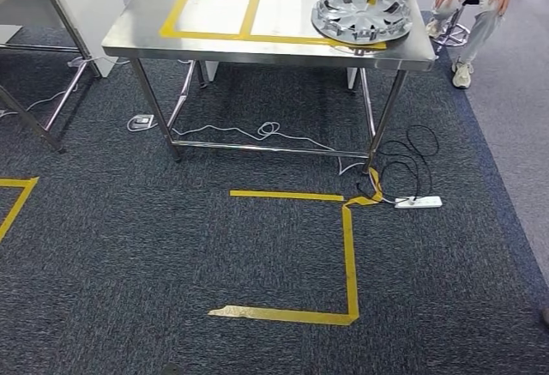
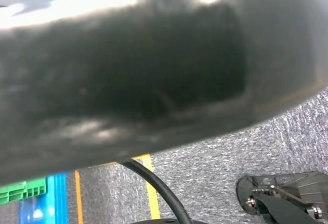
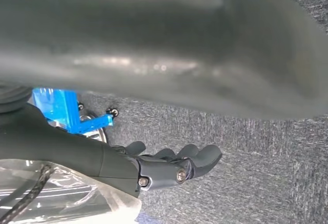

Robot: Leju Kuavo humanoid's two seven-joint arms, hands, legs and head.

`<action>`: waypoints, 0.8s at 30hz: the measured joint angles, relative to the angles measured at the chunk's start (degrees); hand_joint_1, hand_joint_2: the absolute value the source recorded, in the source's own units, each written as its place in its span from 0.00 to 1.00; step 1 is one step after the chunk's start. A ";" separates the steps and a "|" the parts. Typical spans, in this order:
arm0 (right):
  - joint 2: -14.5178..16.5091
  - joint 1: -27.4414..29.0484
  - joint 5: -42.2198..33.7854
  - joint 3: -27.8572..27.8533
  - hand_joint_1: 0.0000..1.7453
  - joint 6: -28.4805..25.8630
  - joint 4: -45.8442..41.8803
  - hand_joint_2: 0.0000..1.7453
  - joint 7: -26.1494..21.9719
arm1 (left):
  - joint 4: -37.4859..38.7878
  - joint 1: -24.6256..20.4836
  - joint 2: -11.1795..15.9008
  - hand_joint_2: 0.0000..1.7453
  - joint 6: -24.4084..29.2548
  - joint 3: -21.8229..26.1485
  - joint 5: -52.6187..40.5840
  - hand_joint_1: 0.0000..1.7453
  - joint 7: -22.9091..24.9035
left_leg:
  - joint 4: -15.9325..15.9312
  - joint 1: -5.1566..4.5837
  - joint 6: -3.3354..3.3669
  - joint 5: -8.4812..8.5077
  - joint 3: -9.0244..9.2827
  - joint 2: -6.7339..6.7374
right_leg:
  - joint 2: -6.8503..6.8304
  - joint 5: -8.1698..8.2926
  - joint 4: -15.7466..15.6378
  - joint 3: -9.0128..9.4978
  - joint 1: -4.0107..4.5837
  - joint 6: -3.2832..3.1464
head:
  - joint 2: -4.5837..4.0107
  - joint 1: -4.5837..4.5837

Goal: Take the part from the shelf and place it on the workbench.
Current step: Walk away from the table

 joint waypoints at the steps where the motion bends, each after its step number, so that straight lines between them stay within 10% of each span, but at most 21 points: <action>1: -0.06 0.02 0.05 0.00 0.00 -0.04 0.01 0.00 0.11 | 0.00 0.00 -0.03 0.00 -0.03 0.01 -0.02 0.00 -0.02 | -0.42 0.17 0.28 0.31 0.15 0.19 | 0.06 -0.57 0.48 -0.28 0.03 0.19 | 0.01 0.04; 5: -0.34 0.04 0.10 0.00 0.00 -0.19 0.14 0.00 0.48 | 0.00 0.09 -0.11 0.00 -0.08 0.04 -0.13 0.00 -0.12 | -1.17 0.52 0.82 1.02 -0.03 1.36 | 0.18 -8.33 12.42 -5.06 -0.07 0.81 | 0.00 0.27; 7: -0.47 0.11 0.09 -0.01 0.00 -0.20 0.25 0.00 0.49 | 0.00 0.14 -0.13 0.00 -0.12 0.08 -0.15 0.00 -0.13 | -1.10 0.55 0.65 1.13 -0.31 2.18 | 0.10 -9.67 15.79 -5.72 -0.23 1.08 | 0.00 0.25; 12: -0.89 -0.42 0.34 0.02 0.00 -0.22 0.42 0.00 0.29 | -0.02 0.14 -0.11 0.00 -0.24 0.39 -0.15 0.00 -0.17 | -0.19 0.57 -0.91 0.90 -0.44 4.42 | -3.02 -4.72 0.13 4.31 -0.49 0.74 | 0.01 0.08; 16: -1.02 -0.41 0.39 0.02 0.00 -0.25 0.51 0.00 0.28 | -0.02 0.06 -0.07 0.00 -0.22 0.52 -0.15 0.00 -0.19 | 0.20 0.95 -2.54 0.37 0.10 4.93 | -1.69 -4.11 -0.55 4.62 -0.27 -1.22 | 0.00 -0.22; 21: -1.10 -0.47 0.30 -0.02 0.00 -0.38 0.61 0.00 0.70 | -0.02 0.51 -0.04 0.00 -0.24 0.79 -0.15 0.00 -0.23 | 14.76 1.22 -3.33 -9.02 -4.67 0.77 | 1.13 -3.06 -0.53 4.15 -0.17 -2.51 | 0.00 -0.32; 24: -1.17 -0.39 0.30 -0.02 0.00 -0.43 0.74 0.00 1.03 | -0.02 0.61 -0.04 0.00 -0.32 0.91 -0.15 0.00 -0.25 | 12.62 1.12 -2.59 -6.64 -2.62 0.18 | 3.38 -2.95 -0.43 4.10 0.13 -2.47 | 0.01 -0.32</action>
